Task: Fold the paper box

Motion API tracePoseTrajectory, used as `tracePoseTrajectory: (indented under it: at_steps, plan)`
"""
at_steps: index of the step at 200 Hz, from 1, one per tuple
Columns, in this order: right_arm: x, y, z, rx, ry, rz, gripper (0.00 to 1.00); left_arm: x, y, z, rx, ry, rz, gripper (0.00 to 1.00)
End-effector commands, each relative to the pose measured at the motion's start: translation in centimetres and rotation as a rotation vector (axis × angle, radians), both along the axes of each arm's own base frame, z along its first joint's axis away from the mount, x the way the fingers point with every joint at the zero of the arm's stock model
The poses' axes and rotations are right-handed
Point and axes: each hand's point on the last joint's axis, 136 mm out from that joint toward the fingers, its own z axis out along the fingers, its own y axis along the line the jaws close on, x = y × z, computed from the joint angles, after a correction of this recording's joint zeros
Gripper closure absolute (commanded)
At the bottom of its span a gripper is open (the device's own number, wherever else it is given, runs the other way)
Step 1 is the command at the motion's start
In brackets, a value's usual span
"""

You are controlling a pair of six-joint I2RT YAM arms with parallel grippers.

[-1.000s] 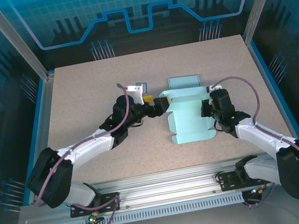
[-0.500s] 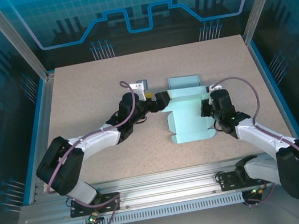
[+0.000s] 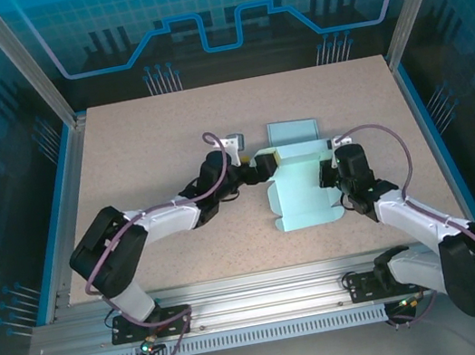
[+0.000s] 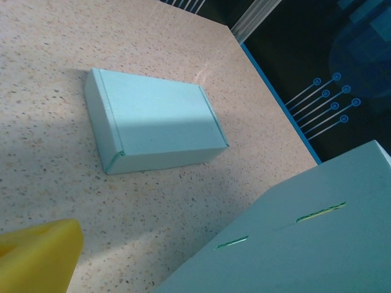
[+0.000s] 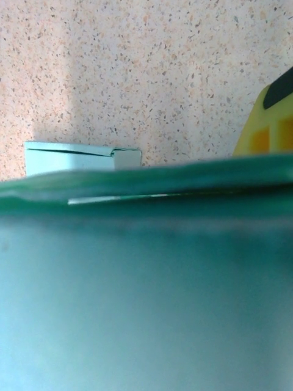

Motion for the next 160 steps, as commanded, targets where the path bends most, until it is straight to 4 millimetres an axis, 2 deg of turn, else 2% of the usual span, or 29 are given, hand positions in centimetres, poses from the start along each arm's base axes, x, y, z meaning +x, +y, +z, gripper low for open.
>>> tracePoseTrajectory:
  at_steps: [1, 33, 47, 87, 129, 145, 160]
  plan:
    - [1.0, 0.4, 1.3, 0.021, -0.046, 0.016, 1.0, 0.4, -2.2, 1.8, -0.076, -0.035, -0.05, 0.01]
    - [0.9, 0.2, 1.2, 0.014, -0.043, 0.011, 1.0, 0.2, -4.5, 2.3, -0.107, -0.056, -0.092, 0.01]
    - [0.9, 0.0, 1.3, 0.014, -0.046, 0.003, 1.0, 0.3, -4.4, 2.1, -0.112, -0.06, -0.078, 0.01]
    - [0.8, -0.3, 1.3, 0.011, -0.049, -0.018, 1.0, -0.2, 0.0, 1.9, -0.096, -0.092, 0.068, 0.01]
    - [0.7, -0.7, 1.2, 0.009, -0.046, -0.043, 1.0, -3.1, 4.6, 0.2, -0.024, -0.052, 0.139, 0.01]
    - [0.6, -0.8, 1.2, 0.008, -0.046, -0.047, 1.0, -4.4, 5.4, -0.9, -0.015, -0.006, 0.13, 0.01]
    - [0.6, -0.9, 1.2, 0.006, -0.045, -0.051, 1.0, -5.6, 5.3, -1.8, -0.039, 0.04, 0.095, 0.04]
